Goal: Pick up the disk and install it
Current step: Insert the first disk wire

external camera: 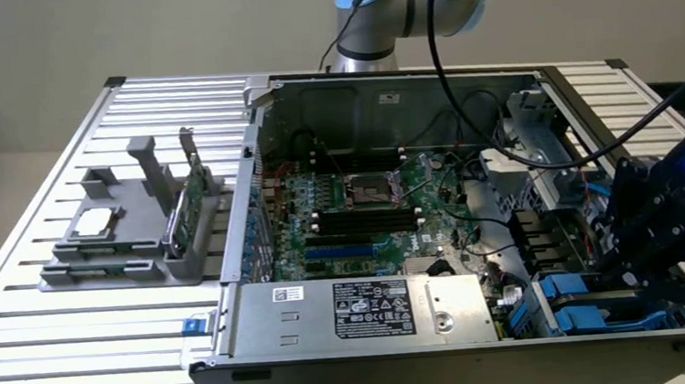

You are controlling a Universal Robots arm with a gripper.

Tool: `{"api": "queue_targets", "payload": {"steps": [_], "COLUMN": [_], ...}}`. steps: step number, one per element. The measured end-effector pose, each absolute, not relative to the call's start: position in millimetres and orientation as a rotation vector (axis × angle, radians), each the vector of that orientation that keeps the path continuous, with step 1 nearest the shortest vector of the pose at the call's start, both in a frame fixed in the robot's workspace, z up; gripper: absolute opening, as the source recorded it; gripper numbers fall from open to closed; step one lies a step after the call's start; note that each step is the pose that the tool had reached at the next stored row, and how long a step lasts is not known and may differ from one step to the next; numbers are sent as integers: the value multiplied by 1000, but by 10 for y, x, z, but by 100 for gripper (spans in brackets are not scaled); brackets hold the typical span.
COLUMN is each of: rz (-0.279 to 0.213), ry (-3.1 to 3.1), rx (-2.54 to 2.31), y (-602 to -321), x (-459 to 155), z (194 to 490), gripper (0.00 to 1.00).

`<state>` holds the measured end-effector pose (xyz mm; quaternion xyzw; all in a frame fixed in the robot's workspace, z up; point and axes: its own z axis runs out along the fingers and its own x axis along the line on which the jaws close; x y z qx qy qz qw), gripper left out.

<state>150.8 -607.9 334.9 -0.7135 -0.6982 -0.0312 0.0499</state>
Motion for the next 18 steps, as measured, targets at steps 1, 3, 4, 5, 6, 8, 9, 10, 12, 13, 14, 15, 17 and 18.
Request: {"api": "queue_targets", "payload": {"steps": [1,3,4,5,6,8,9,10,12,13,14,15,17,18], "rz": [-95,-95,-95,-95,-95,-95,-95,-95,-95,-95,-95,-95,-95,-95], "ry": [-2126,-2126,-2126,-2126,-2126,-2126,-2126,-2126,-2126,-2126,-2127,-2127,-2127,-2128], "rx": [-2173,-2173,-2173,-2173,-2173,-2173,-2173,-2173,-2173,-2173,-2172,-2172,-2172,-2172], "y": [-6079,-6078,-6078,-6078,-6079,-6078,-6078,-6078,-6078,-6078,-6078,-6078,-6073,-6069], "x": [1508,1508,1507,1505,1501,1489,1482,1474,1452,1433,1413,1396,1372,1364], "z": [3349,3356,3364,3374,3386,3421,3439,3459,3488,3496,3503,3511,3527,3536], "gripper": [18,25,25,25,25,25,25,25,25,25,25,25,25,25]}}
